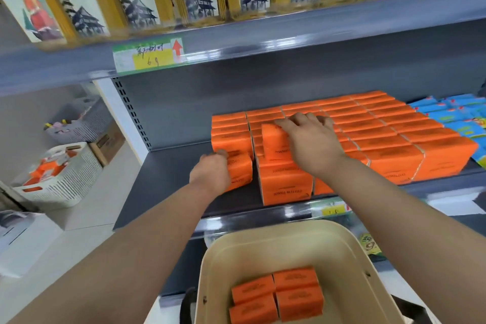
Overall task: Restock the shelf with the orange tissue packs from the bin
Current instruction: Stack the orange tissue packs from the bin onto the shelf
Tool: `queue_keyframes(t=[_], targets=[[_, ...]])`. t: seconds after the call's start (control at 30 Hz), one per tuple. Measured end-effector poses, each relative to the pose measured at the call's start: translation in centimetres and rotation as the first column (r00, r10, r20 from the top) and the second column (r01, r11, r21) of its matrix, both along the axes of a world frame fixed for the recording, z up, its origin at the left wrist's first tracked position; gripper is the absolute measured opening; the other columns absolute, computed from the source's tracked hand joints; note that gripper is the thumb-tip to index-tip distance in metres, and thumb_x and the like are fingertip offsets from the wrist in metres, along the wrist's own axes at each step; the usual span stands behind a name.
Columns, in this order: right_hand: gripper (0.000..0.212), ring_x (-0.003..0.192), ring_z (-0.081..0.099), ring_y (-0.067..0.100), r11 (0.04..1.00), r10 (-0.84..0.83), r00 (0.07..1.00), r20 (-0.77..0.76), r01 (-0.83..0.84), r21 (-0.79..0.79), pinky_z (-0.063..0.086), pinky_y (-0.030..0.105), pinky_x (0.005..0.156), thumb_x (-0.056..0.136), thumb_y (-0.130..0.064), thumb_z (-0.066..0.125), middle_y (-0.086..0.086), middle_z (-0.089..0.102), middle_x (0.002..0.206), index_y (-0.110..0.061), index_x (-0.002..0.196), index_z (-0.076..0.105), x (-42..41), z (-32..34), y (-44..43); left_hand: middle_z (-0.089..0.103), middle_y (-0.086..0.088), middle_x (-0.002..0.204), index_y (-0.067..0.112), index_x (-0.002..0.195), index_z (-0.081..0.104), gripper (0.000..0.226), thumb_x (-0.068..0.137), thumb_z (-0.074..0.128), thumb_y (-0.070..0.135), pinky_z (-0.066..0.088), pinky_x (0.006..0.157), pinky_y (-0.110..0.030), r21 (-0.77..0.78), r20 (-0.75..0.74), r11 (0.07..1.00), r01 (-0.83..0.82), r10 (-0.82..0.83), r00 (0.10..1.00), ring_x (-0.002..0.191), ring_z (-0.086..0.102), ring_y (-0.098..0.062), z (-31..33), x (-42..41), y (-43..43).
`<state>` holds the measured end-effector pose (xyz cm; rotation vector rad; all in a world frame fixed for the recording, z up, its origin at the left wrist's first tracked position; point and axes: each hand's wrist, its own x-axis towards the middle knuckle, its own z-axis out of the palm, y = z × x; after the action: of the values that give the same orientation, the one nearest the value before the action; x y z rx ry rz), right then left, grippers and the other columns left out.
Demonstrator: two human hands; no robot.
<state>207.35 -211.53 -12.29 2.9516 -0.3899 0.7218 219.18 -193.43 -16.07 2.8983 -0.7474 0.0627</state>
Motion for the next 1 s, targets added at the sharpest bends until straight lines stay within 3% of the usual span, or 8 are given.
queue_keyframes(t=[0.1,0.33,0.67,0.8,1.0], targets=[[0.066,0.120,0.044,0.028,1.000,0.027,1.000,0.015,-0.026,-0.011,0.030,0.046,0.100,0.083,-0.006,0.054,0.004,0.052,0.128,-0.031,0.142,0.038,0.9,0.0,-1.2,0.055,-0.010,0.116,0.014,0.130,0.045,0.046,0.085,0.054,0.006,0.044,0.074,-0.035,0.043,0.033,0.999,0.021,-0.023,0.999,0.117,0.047,-0.025,-0.4,2.2,-0.8],[0.064,0.113,0.049,0.029,1.000,0.024,0.997,0.067,-0.024,-0.014,0.033,0.048,0.097,0.079,-0.003,0.057,0.003,0.057,0.122,-0.029,0.137,0.046,2.4,-1.4,-1.9,0.043,-0.006,0.128,0.026,0.132,0.048,0.054,0.084,0.054,0.002,0.047,0.083,-0.039,-0.018,0.153,1.000,0.022,-0.019,0.988,0.119,0.038,-0.026,-1.4,5.9,-3.2],[0.063,0.117,0.046,0.027,1.000,0.001,1.000,0.027,-0.002,0.027,0.032,0.045,0.097,0.084,-0.007,0.057,0.001,0.054,0.124,-0.034,0.139,0.041,3.7,-0.6,-2.3,0.041,-0.010,0.125,0.009,0.127,0.044,0.051,0.079,0.055,-0.003,0.051,0.080,-0.040,-0.163,0.157,0.987,0.008,0.018,0.987,0.114,0.039,-0.028,-2.1,6.9,-4.2],[0.062,0.119,0.047,0.028,0.995,0.084,0.993,0.079,-0.088,0.054,0.035,0.041,0.097,0.083,-0.010,0.058,0.003,0.055,0.124,-0.032,0.139,0.042,5.5,0.7,0.4,0.042,-0.012,0.127,0.009,0.129,0.043,0.055,0.077,0.058,-0.003,0.050,0.083,-0.041,-0.208,0.152,0.978,-0.032,0.065,0.986,0.118,0.038,-0.030,-0.8,7.4,-1.6],[0.058,0.121,0.046,0.027,0.972,0.205,0.979,-0.015,-0.202,0.121,0.037,0.040,0.095,0.085,-0.013,0.057,0.002,0.052,0.129,-0.030,0.137,0.040,8.3,0.0,5.7,0.042,-0.012,0.132,0.009,0.134,0.040,0.058,0.080,0.057,-0.003,0.047,0.091,-0.042,-0.190,0.084,0.977,-0.099,0.117,0.990,0.123,0.037,-0.029,0.1,7.0,2.9]])
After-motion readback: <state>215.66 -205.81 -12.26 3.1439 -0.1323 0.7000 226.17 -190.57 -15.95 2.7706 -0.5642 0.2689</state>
